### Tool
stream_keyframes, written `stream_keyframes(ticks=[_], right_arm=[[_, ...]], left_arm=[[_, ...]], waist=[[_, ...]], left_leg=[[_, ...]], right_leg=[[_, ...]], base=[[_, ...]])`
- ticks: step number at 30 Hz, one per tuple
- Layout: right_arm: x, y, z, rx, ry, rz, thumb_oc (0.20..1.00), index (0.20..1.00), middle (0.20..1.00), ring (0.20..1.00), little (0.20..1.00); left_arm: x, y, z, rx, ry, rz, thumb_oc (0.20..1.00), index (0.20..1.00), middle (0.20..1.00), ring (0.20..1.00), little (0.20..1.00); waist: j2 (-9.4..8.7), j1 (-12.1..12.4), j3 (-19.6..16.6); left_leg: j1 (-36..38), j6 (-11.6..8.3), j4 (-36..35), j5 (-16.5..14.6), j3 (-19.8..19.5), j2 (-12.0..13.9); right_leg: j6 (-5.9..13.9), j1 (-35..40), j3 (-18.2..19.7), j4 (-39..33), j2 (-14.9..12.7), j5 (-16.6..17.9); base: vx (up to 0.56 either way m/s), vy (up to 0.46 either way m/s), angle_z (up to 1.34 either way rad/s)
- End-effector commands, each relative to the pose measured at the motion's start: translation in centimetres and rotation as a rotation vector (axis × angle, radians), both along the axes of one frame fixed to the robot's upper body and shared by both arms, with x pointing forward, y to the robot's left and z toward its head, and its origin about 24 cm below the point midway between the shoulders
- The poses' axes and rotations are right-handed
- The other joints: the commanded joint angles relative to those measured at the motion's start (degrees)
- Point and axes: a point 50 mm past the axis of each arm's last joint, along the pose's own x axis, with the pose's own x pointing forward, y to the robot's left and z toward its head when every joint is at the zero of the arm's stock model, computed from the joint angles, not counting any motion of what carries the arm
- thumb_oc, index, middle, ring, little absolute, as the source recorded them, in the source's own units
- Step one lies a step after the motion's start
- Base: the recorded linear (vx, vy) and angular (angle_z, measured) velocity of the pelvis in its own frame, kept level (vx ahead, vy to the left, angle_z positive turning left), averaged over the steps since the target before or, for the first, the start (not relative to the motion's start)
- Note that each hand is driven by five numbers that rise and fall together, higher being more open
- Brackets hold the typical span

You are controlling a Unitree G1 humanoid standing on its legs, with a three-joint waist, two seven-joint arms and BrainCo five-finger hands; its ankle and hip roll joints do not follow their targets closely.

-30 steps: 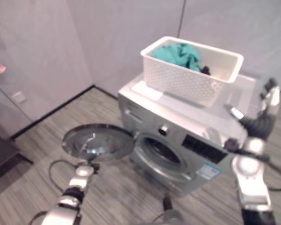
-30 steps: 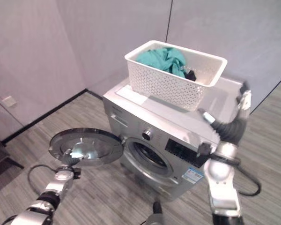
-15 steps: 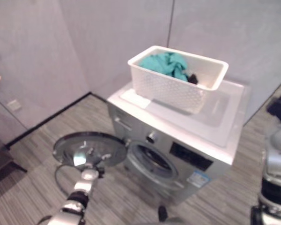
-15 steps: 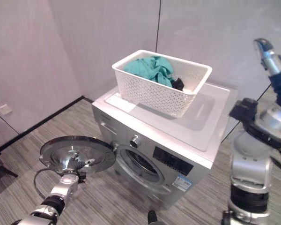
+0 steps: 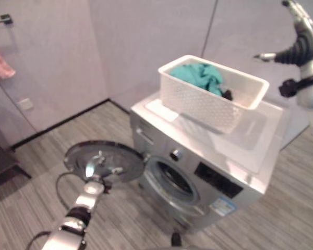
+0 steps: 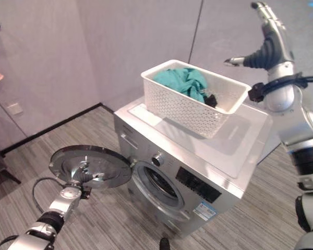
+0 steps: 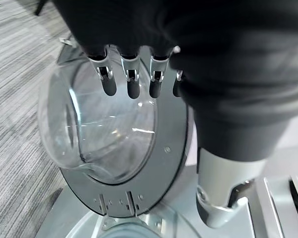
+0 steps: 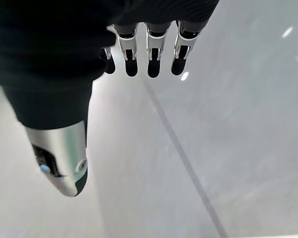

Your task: Grab the laundry basket,head to the washer,open it,put in the laundry and shut it.

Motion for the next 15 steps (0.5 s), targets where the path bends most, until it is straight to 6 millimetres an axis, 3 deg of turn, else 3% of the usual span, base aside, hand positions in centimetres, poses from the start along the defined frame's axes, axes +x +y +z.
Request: stream_keyframes(ticks=[1, 8, 15], right_arm=[[0.8, 0.4, 2.5, 0.037, 0.005, 0.027, 1.0, 1.0, 1.0, 1.0, 1.0], [3.0, 1.5, 3.4, -0.045, 0.09, -0.026, 1.0, 1.0, 1.0, 1.0, 1.0], [4.2, -0.2, 3.6, -0.072, 0.149, -0.166, 1.0, 1.0, 1.0, 1.0, 1.0]], left_arm=[[3.5, -0.1, 4.1, 0.024, -0.158, -0.08, 1.0, 1.0, 1.0, 1.0, 1.0], [3.6, -0.5, 4.4, 0.002, -0.179, -0.091, 1.0, 1.0, 1.0, 1.0, 1.0], [3.4, -0.4, 3.9, -0.004, -0.157, -0.099, 1.0, 1.0, 1.0, 1.0, 1.0]], waist=[[-1.79, 0.69, 1.19], [-1.89, 1.31, 2.4], [-1.61, 1.81, 3.68]], left_leg=[[-3.98, 1.06, 1.14, 0.99, -0.35, 0.66], [-6.17, 0.36, 1.05, 2.12, -1.31, 1.15], [-7.83, -0.19, 0.74, 3.13, -2.55, 1.52]], right_leg=[[4.5, 3.84, -2.71, 4.82, -5.07, -9.53], [4.11, 2.6, -4.01, 4.67, -4.87, -9.51], [3.67, 1.6, -4.83, 4.61, -4.39, -9.88]], base=[[0.0, -0.005, 0.15], [0.01, -0.005, 0.11], [0.01, -0.008, 0.11]])
